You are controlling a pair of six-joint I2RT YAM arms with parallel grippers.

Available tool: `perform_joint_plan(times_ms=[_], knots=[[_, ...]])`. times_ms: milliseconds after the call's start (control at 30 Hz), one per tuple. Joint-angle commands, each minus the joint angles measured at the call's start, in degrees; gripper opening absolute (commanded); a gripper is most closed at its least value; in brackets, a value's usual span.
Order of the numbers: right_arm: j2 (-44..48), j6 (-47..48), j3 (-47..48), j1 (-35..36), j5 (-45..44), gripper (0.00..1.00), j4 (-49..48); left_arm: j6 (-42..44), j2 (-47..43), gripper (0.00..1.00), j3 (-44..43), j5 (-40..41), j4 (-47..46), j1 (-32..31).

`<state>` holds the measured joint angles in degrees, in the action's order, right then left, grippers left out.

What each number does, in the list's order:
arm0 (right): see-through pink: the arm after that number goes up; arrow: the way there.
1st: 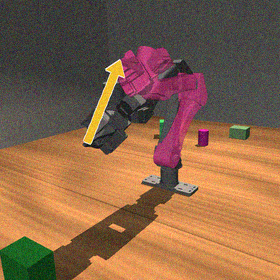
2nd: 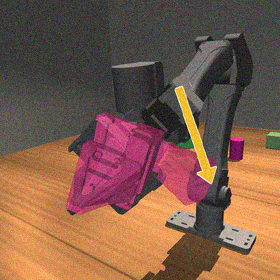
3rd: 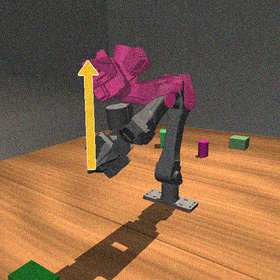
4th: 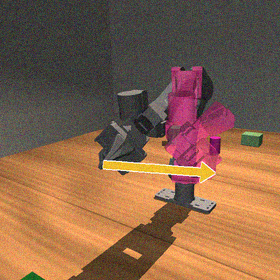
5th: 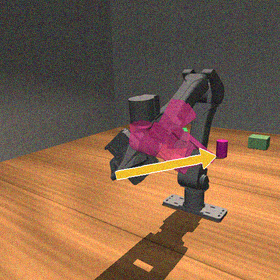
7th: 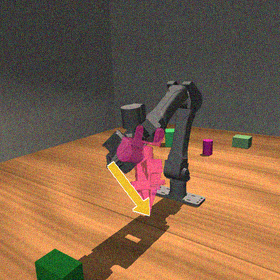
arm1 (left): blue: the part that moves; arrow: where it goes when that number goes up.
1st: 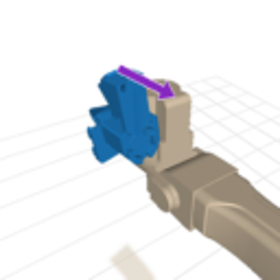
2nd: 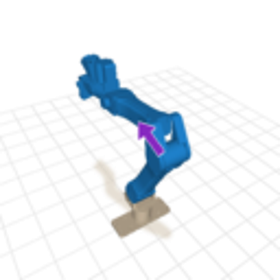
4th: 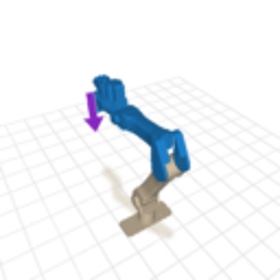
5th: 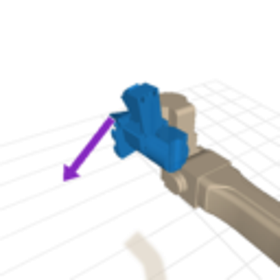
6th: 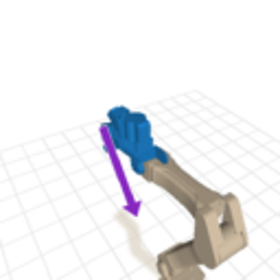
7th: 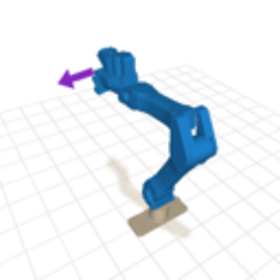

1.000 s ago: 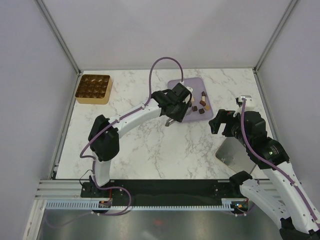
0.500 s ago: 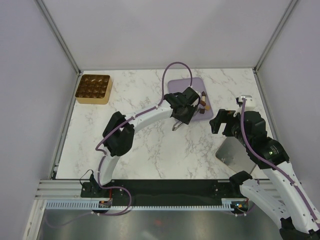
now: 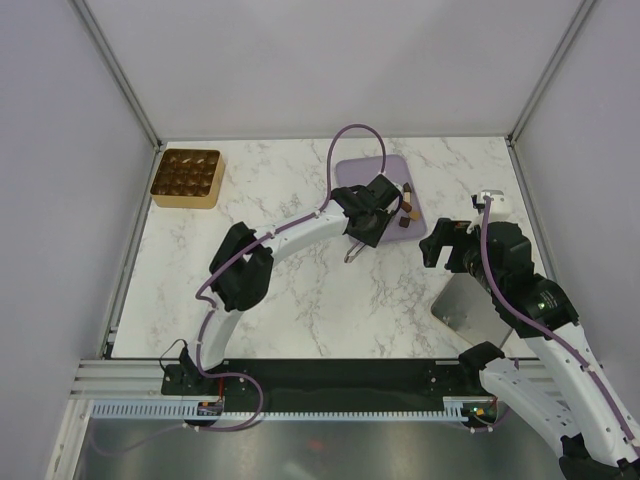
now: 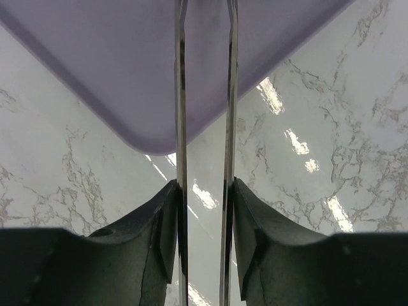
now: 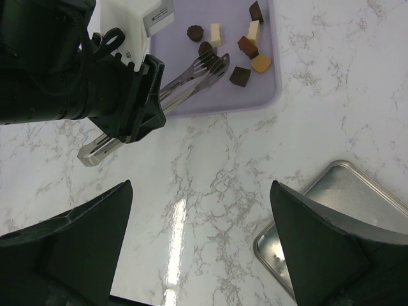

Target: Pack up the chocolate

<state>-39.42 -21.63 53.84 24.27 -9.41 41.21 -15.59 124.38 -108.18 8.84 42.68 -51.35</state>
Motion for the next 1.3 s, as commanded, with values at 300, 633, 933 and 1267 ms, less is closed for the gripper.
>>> perform_joint_plan(times_ms=[300, 633, 933, 1267], knots=[[0.6, -0.1, 2.0, 0.2, -0.4, 0.97, -1.3, -0.8, -5.1, 0.37, -2.0, -0.6, 1.8, -0.2], [1.4, -1.1, 2.2, 0.2, 0.7, 0.97, -1.1, -0.7, -16.5, 0.36, -1.1, 0.0, 6.5, 1.0], [1.5, -1.3, 1.2, 0.2, 1.3, 0.98, -2.1, 2.2, -21.9, 0.36, -3.4, -0.8, 9.8, 16.9], [-0.7, -1.8, -0.7, 0.1, 4.4, 0.98, -5.6, 4.6, -19.8, 0.36, -5.7, -1.0, 10.0, 37.8]])
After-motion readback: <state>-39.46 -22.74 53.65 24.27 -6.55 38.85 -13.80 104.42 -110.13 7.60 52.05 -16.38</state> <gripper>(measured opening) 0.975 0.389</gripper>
